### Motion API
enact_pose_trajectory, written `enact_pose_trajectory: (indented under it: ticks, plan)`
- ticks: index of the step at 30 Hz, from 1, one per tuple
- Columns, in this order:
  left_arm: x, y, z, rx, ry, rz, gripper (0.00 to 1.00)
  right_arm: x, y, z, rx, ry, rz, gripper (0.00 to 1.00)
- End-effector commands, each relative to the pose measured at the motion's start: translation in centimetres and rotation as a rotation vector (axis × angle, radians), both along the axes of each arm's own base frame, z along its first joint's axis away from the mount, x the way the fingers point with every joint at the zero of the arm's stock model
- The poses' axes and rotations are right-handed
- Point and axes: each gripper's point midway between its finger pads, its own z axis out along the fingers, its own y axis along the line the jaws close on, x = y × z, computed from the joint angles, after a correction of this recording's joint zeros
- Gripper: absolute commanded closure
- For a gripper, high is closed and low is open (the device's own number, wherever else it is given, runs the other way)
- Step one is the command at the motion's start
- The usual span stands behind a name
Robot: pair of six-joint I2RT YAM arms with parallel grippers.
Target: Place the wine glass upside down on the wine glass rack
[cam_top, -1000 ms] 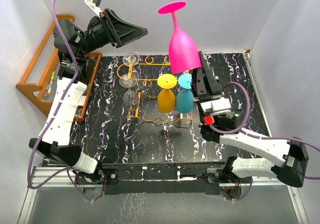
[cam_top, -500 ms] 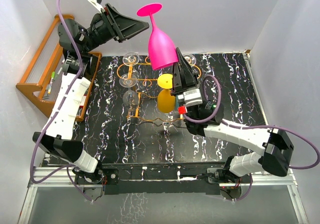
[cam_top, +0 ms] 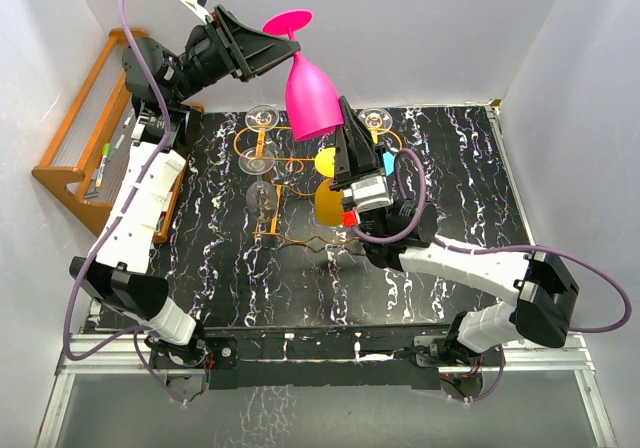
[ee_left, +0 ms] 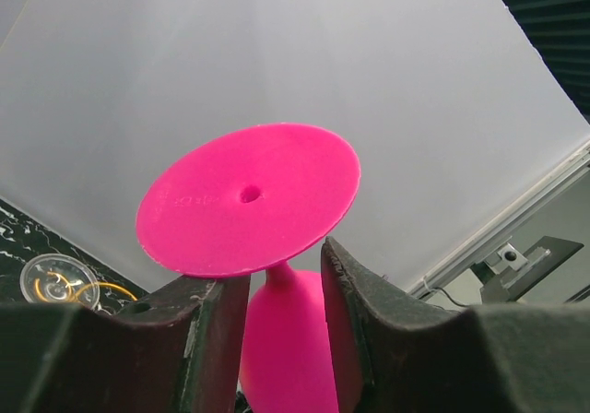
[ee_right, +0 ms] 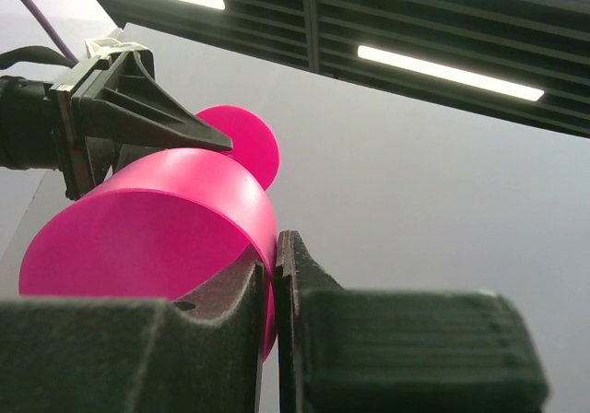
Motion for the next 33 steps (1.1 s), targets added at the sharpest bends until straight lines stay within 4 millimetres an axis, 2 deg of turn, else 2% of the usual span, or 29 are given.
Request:
enact_pose_trajectory:
  ticks: [1, 5, 9, 12, 20, 26, 28, 29, 31, 33]
  plan:
    - [-1.3, 0.2, 1.2, -0.021, -0.058, -0.014, 0.67, -1.3, -1.2, 2.6, 0.079, -0.077, -0.007, 0.92]
    - [-1.5, -0.2, 0.9, -0.016, -0.057, -0.026, 0.67, -1.1, -0.8, 2.6, 0.067, -0.080, -0.023, 0.92]
    - [-1.6, -0.3, 0.8, -0.013, -0.071, -0.033, 0.75, -0.6, -0.6, 2.5, 0.055, -0.079, -0.064, 0.92]
    - [-2.0, -0.4, 0.9, -0.012, -0.079, -0.045, 0.77, -0.2, -0.7, 2.5, 0.053, -0.069, -0.098, 0.92]
    - [-2.4, -0.7, 0.9, -0.009, -0.086, -0.060, 0.77, 1.0, -0.8, 2.7, 0.064, -0.053, -0.166, 0.92]
    - [-2.8, -0.7, 1.0, -0.008, -0.096, -0.069, 0.76, 1.3, -1.9, 2.7, 0.108, -0.040, -0.172, 0.92]
    - [-3.0, -0.7, 1.1, -0.008, -0.105, -0.075, 0.84, 1.3, -1.6, 2.6, 0.095, -0.040, -0.163, 0.92]
    - [-3.2, -0.7, 1.3, -0.008, -0.118, -0.079, 0.98, 1.3, -1.3, 2.6, 0.084, -0.041, -0.153, 0.92]
    - [-3.6, -0.7, 1.5, -0.002, -0.153, -0.088, 1.00, 0.8, -0.2, 2.6, 0.039, -0.060, -0.101, 0.88]
    - [-4.4, -0.7, 2.0, 0.004, -0.208, -0.099, 1.00, 0.1, 1.0, 2.3, -0.014, -0.078, -0.037, 0.76]
